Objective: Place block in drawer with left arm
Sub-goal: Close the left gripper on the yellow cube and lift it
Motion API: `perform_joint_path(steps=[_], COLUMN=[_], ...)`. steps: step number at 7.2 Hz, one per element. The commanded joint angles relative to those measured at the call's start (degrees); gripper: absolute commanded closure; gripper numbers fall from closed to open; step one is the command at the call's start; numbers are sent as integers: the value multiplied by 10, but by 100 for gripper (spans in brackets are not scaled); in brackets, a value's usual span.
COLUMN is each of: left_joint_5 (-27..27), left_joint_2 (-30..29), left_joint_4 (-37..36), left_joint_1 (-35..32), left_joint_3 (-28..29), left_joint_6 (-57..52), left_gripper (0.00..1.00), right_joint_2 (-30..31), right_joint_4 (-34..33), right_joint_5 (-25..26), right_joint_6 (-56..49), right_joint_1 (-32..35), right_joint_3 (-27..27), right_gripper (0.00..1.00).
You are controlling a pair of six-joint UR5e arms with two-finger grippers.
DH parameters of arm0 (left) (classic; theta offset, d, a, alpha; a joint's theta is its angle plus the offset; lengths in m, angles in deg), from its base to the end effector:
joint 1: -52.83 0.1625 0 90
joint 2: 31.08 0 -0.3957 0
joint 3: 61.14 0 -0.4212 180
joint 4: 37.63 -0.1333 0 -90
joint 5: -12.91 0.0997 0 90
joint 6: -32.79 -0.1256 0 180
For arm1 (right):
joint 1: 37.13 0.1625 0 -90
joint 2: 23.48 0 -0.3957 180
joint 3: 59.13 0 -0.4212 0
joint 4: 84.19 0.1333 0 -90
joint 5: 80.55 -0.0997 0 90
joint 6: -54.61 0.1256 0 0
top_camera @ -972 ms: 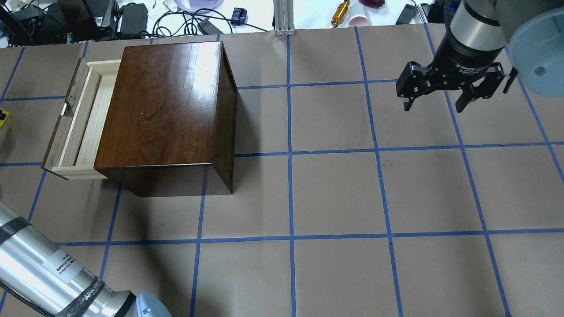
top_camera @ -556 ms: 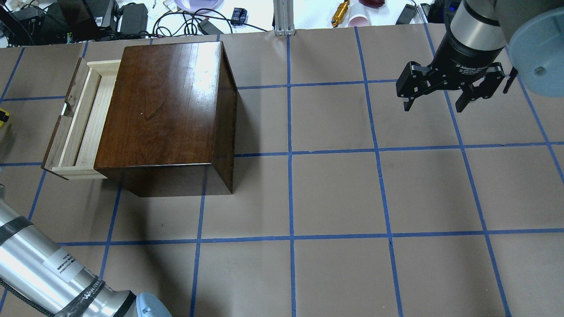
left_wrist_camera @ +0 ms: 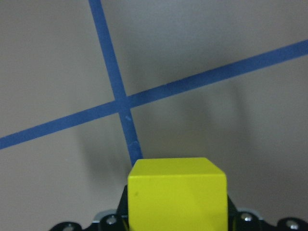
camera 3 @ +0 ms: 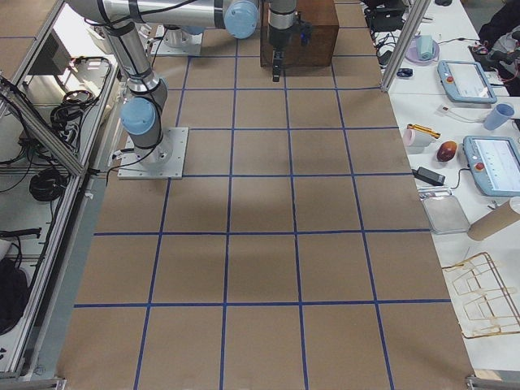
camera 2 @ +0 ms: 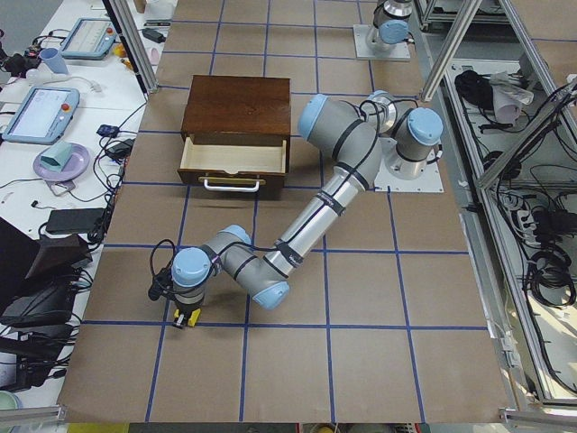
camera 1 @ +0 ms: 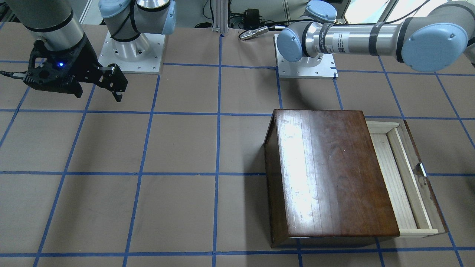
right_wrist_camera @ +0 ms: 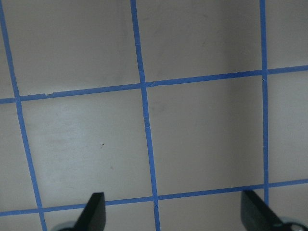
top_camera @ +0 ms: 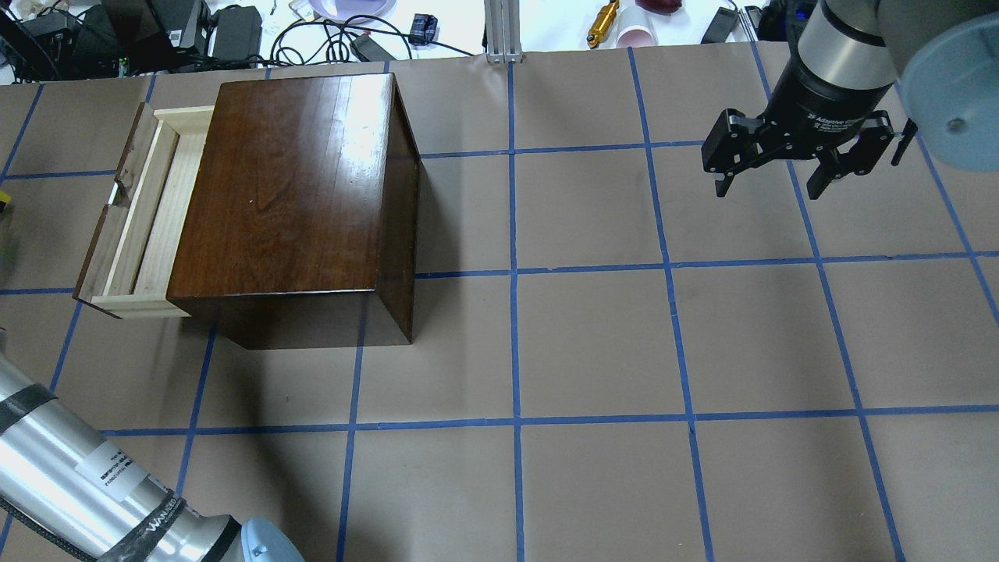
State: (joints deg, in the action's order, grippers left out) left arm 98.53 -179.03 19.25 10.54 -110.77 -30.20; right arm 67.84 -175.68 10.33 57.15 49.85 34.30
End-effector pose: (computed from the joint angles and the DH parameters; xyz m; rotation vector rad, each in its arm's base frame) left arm 0.5449 -0.6888 0.1513 0.4067 2.9165 -0.3211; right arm 0.1043 -0.5163 0.4159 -0.1515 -3.1226 -0.0170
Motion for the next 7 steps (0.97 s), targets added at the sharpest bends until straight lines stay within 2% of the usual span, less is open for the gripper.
perform_joint_path(steps=[1, 3, 5, 7], left_joint_5=[1, 4, 59, 56], left_joint_2=[46, 100, 169, 219], left_joint_4=[77, 142, 205, 294], left_joint_1=[-6, -16, -43, -75], left_joint_3=[-3, -26, -40, -44], left_joint_6=[7, 57, 91, 167], left_gripper=[100, 100, 100, 100], right_joint_2=[0, 0, 0, 0], right_joint_4=[0, 0, 0, 0], right_joint_5=[0, 0, 0, 0], right_joint_6=[0, 0, 0, 0], right_joint_1=[0, 0, 0, 0], right_joint_3=[0, 0, 0, 0], right_gripper=[0, 0, 0, 0])
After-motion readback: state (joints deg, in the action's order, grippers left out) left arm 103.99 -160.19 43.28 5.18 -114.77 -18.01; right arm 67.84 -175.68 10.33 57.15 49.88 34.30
